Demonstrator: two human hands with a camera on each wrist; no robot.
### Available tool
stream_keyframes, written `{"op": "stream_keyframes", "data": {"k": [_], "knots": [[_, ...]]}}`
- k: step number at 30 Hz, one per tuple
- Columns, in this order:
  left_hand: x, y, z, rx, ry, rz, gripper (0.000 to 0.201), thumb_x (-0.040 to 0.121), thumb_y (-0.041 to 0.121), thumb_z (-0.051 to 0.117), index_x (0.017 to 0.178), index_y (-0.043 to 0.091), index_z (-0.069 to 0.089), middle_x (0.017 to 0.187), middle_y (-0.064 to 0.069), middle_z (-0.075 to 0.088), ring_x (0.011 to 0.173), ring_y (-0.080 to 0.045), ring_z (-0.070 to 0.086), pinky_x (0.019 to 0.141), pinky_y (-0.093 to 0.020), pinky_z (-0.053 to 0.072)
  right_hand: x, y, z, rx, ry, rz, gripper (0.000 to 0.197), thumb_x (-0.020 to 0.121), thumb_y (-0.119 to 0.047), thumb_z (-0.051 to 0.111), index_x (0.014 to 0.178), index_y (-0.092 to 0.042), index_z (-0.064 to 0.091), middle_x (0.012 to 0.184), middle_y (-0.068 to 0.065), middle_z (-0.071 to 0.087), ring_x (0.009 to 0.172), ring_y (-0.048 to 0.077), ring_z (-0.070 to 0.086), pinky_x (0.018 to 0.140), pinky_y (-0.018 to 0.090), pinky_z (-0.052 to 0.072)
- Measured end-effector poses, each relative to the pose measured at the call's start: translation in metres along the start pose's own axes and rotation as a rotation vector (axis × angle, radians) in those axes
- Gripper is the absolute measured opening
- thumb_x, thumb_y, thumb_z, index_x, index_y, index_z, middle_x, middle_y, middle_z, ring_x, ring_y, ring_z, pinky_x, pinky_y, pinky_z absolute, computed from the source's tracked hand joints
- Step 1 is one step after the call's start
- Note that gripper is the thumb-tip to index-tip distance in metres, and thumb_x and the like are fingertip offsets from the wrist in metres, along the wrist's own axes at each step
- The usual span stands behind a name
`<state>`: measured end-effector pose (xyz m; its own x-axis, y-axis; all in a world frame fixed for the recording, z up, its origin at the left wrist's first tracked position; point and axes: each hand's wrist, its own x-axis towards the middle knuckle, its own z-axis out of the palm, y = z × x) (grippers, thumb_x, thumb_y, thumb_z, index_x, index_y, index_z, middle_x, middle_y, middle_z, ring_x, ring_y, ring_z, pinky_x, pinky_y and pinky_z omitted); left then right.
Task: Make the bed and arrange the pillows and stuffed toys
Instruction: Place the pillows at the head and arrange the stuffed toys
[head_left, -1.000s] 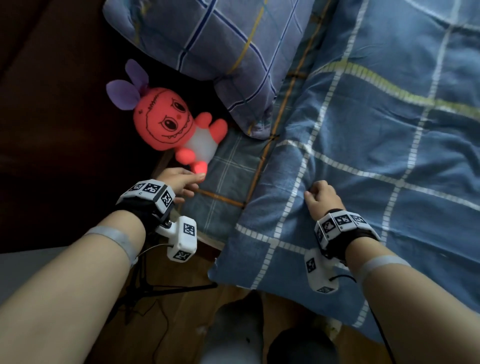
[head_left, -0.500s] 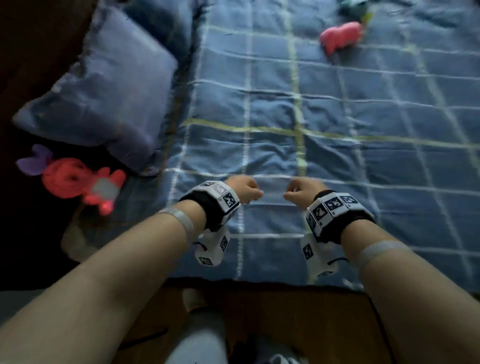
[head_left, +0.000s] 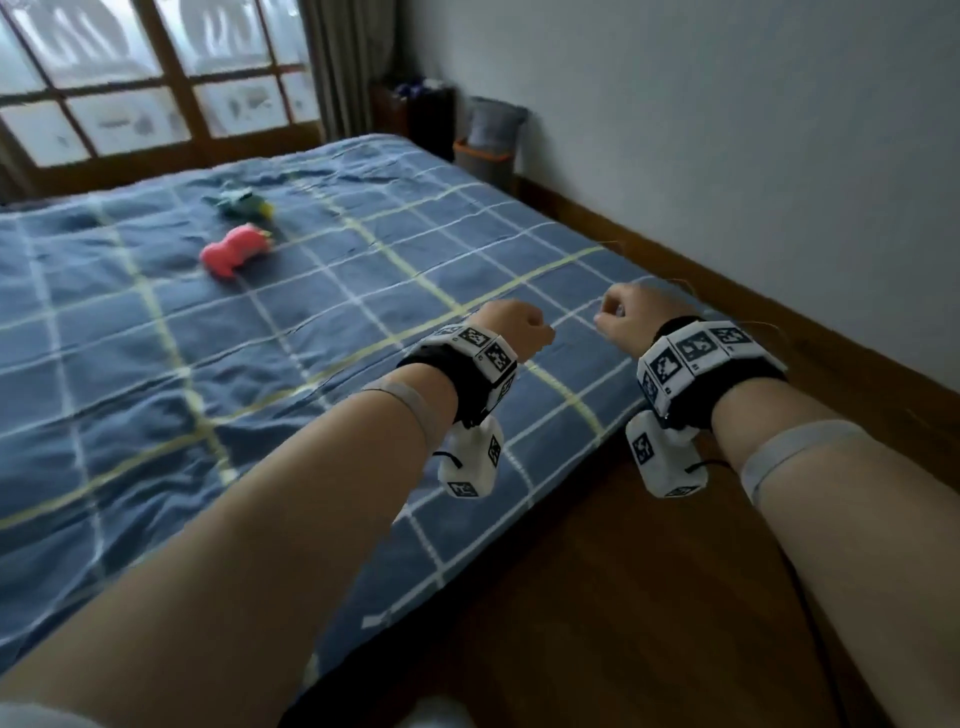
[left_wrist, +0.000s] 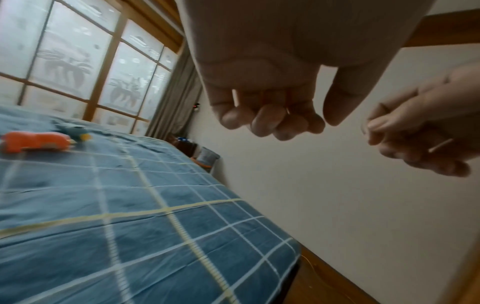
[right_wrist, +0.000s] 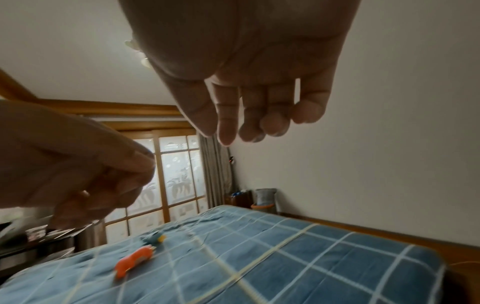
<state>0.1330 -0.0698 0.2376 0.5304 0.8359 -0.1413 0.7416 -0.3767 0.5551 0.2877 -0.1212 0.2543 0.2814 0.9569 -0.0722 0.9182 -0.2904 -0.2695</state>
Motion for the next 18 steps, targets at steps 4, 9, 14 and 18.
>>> {"op": "stream_keyframes", "data": {"k": [4, 9, 14, 18], "knots": [[0.068, 0.069, 0.014, 0.155, -0.034, 0.114, 0.026, 0.093, 0.03, 0.046, 0.091, 0.01, 0.063, 0.084, -0.006, 0.053, 0.079, -0.021, 0.049, 0.064, -0.028, 0.038, 0.031, 0.075, -0.039, 0.01, 0.088, 0.086, 0.024, 0.094, -0.031, 0.046, 0.104, -0.013, 0.059, 0.105, 0.013, 0.065, 0.096, 0.032, 0.059, 0.079, 0.034, 0.045], [0.186, 0.147, 0.031, 0.181, -0.008, 0.237, 0.03, 0.09, 0.037, 0.047, 0.073, 0.017, 0.061, 0.074, -0.001, 0.057, 0.074, -0.021, 0.056, 0.07, -0.031, 0.046, 0.096, 0.164, -0.078, -0.077, 0.167, 0.161, 0.026, 0.095, -0.03, 0.042, 0.1, -0.012, 0.059, 0.092, 0.01, 0.062, 0.078, 0.027, 0.052, 0.066, 0.029, 0.036], [0.314, 0.241, 0.048, 0.198, -0.043, 0.346, 0.028, 0.09, 0.041, 0.045, 0.082, 0.019, 0.061, 0.087, -0.004, 0.061, 0.08, -0.023, 0.059, 0.07, -0.031, 0.048, 0.177, 0.255, -0.132, -0.195, 0.141, 0.236, 0.018, 0.097, -0.033, 0.035, 0.089, -0.02, 0.045, 0.093, 0.008, 0.058, 0.078, 0.025, 0.049, 0.068, 0.03, 0.035], [0.409, 0.321, 0.081, 0.229, -0.138, 0.424, 0.028, 0.093, 0.038, 0.043, 0.088, 0.016, 0.059, 0.097, -0.006, 0.06, 0.087, -0.024, 0.056, 0.075, -0.031, 0.046, 0.221, 0.346, -0.162, -0.179, 0.183, 0.32, 0.026, 0.097, -0.034, 0.036, 0.101, -0.017, 0.055, 0.096, 0.006, 0.063, 0.078, 0.026, 0.055, 0.065, 0.029, 0.038]]}}
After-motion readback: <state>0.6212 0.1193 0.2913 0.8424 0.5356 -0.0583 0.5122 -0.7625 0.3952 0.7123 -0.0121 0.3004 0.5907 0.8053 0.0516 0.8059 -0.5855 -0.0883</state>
